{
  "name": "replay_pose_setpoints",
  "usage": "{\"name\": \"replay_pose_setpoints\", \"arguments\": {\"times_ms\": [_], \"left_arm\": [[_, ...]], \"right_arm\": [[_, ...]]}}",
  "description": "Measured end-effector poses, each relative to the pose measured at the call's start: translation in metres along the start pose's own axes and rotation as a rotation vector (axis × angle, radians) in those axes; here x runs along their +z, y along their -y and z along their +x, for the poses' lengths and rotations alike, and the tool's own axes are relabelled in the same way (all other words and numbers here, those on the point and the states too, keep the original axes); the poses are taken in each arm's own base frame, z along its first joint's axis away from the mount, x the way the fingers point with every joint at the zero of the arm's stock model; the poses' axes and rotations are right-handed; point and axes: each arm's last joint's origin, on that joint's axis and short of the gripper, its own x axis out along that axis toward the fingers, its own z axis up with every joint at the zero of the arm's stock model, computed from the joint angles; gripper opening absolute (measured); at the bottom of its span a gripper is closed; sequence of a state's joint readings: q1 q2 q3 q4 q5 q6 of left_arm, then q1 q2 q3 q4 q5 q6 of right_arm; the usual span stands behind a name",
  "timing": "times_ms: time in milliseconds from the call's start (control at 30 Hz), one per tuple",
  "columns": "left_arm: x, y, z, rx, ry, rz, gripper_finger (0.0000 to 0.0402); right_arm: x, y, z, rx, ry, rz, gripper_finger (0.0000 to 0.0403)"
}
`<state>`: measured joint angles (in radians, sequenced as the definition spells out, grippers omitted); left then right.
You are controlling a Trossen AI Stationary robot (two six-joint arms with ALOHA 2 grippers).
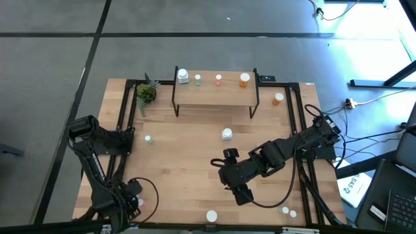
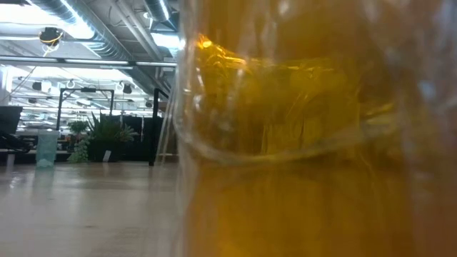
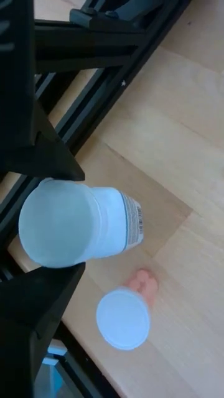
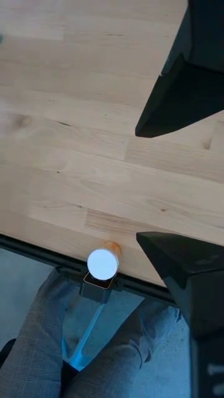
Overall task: Pick and place medicine bottles onto shelf by color
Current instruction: Put the bottom white pill bottle on the shelf aligned with the other white pill bottle
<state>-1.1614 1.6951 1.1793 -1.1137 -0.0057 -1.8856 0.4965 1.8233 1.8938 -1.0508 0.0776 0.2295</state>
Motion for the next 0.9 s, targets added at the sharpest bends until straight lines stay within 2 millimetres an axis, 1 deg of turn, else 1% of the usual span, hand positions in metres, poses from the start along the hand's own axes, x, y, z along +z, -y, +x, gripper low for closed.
{"name": "replay_pose_setpoints", "arguments": {"times_ms": [133,233,633,733,900], "left_arm": [[0.000,0.000,0.000,-0.001,0.000,0.000,0.0179],[0.000,0.000,0.000,-0.001,0.000,-0.001,0.0167],[0.003,-0.002,-0.003,0.015,0.005,-0.032,0.0164],[0.008,-0.001,-0.012,0.031,0.010,-0.048,0.0164],[0.017,-0.005,-0.040,0.114,0.050,-0.061,0.0163]], "right_arm": [[0.000,0.000,0.000,0.000,0.000,0.002,0.0264],[0.000,0.000,0.000,0.000,0.000,0.001,0.0264],[0.000,0.000,0.000,0.000,0.000,0.002,0.0264],[0.000,0.000,0.000,0.000,0.000,0.000,0.0264],[0.000,0.000,0.000,0.000,0.000,0.000,0.0264]]}}
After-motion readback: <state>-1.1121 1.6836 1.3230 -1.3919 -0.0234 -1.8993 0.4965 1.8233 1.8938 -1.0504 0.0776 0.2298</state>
